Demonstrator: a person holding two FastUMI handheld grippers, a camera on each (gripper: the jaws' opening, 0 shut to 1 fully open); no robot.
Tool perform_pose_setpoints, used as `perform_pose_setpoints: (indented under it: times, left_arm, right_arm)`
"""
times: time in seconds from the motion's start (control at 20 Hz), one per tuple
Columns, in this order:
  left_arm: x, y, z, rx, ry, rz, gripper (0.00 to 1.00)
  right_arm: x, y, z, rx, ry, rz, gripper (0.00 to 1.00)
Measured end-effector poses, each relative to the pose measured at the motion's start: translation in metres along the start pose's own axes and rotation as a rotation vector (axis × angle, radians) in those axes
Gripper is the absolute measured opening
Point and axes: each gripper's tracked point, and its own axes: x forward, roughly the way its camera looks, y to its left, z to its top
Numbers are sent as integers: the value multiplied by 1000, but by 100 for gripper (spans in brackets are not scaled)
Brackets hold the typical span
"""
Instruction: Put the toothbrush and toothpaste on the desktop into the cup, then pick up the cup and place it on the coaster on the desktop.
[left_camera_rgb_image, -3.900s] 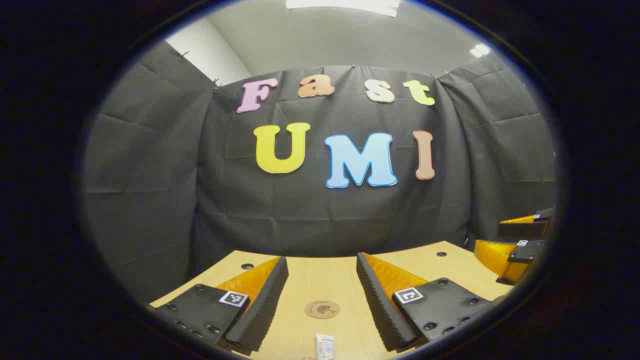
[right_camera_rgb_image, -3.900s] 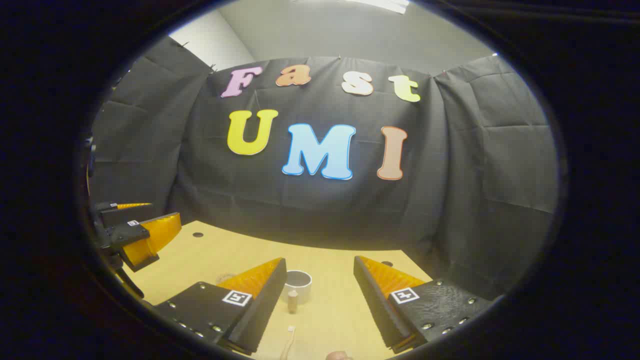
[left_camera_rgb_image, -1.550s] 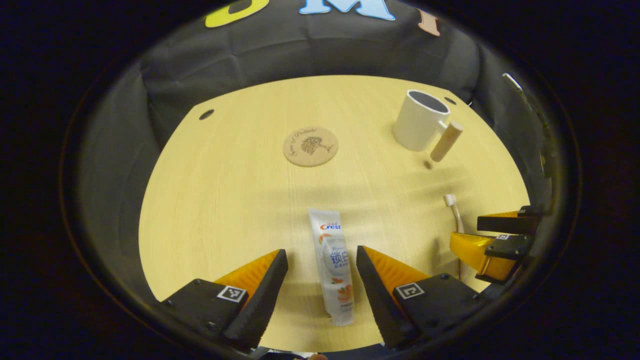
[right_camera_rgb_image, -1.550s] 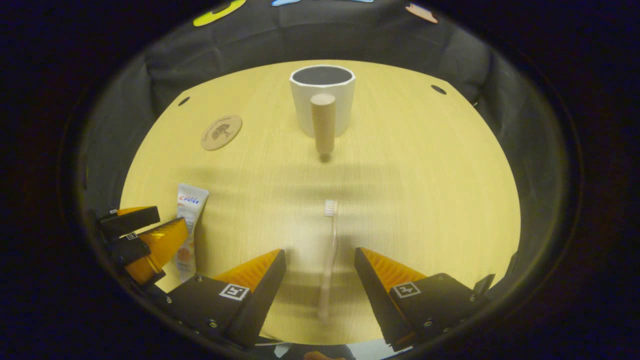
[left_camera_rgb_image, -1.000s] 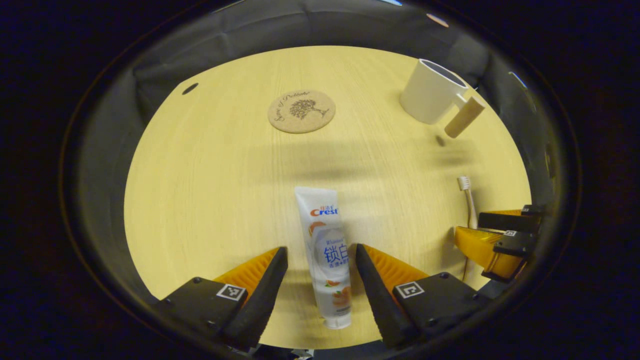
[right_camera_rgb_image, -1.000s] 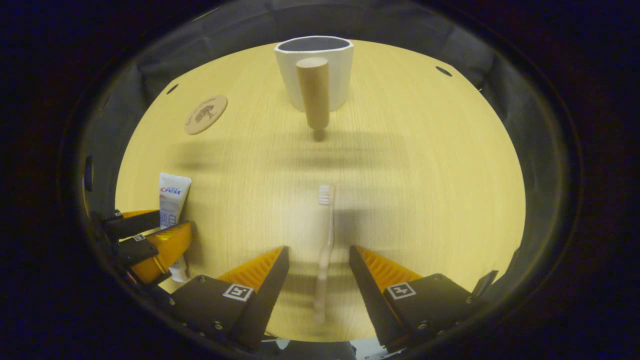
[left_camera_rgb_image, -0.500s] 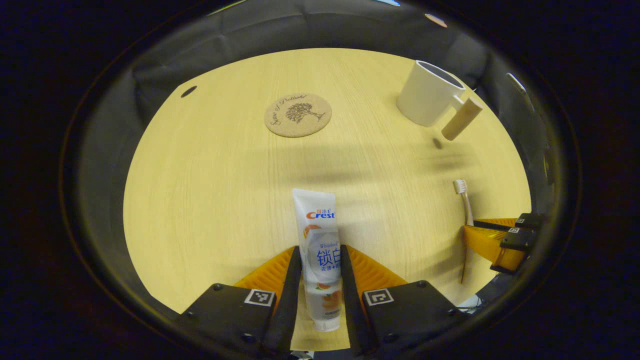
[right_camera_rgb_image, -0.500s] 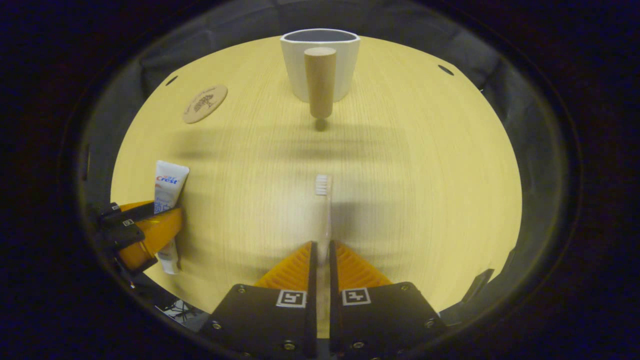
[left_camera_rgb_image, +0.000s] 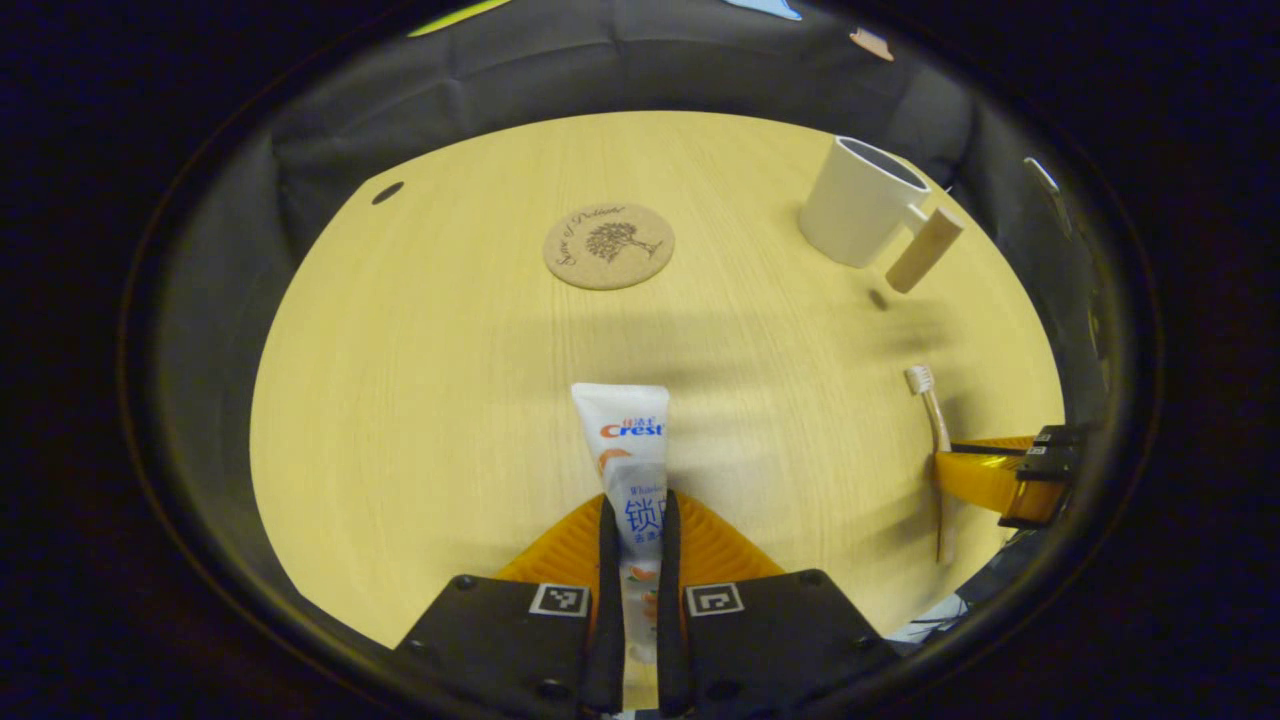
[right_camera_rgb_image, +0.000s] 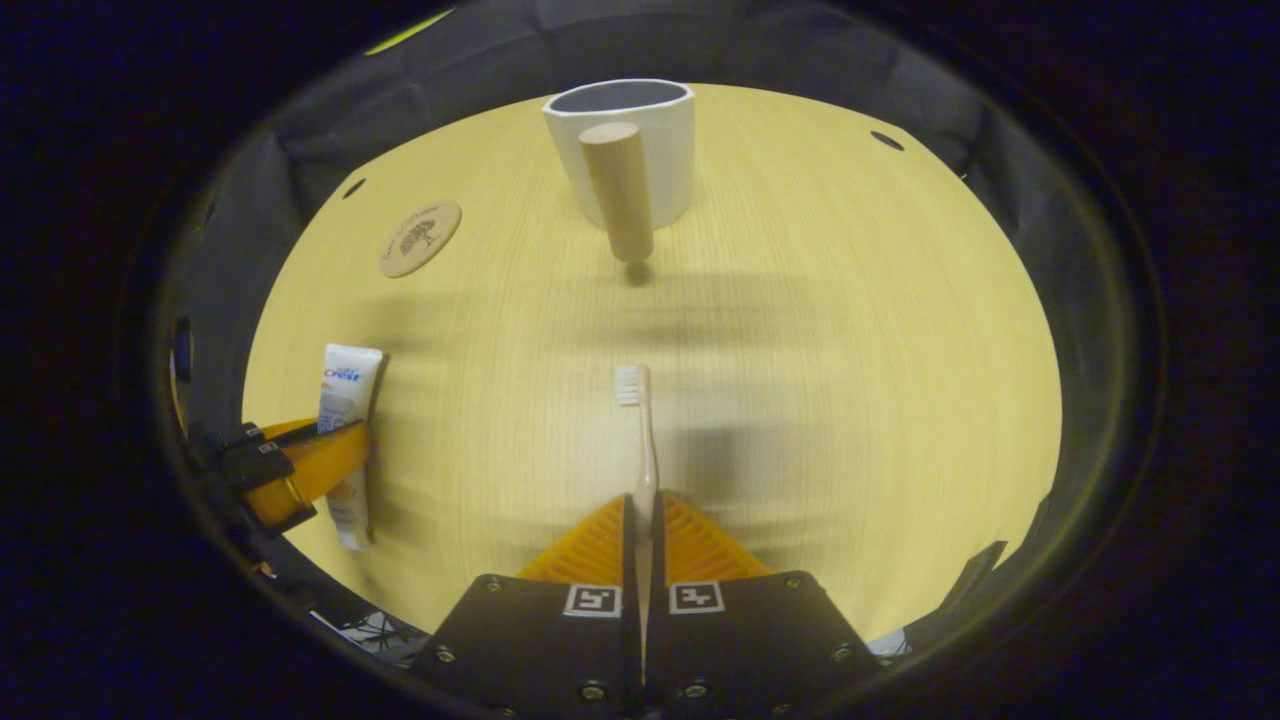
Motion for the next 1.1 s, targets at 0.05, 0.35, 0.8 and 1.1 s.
perform_pose_setpoints:
  times: [0.05, 0.35, 0.8, 1.1]
  left_arm:
    - [-1, 0, -1, -11, -1, -2, 21]
    - [-11, -5, 8, -34, -89, -22, 21]
    - [-48, -11, 58, -28, -273, -44, 21]
    - [-75, -12, 113, -42, -419, -52, 20]
  right_arm:
    - [0, 0, 1, 2, -13, 3, 3]
    - [-14, 5, 17, 40, -114, 65, 3]
    - [-59, 18, 64, 57, -359, 143, 3]
    - [-95, 25, 110, 28, -582, 166, 3]
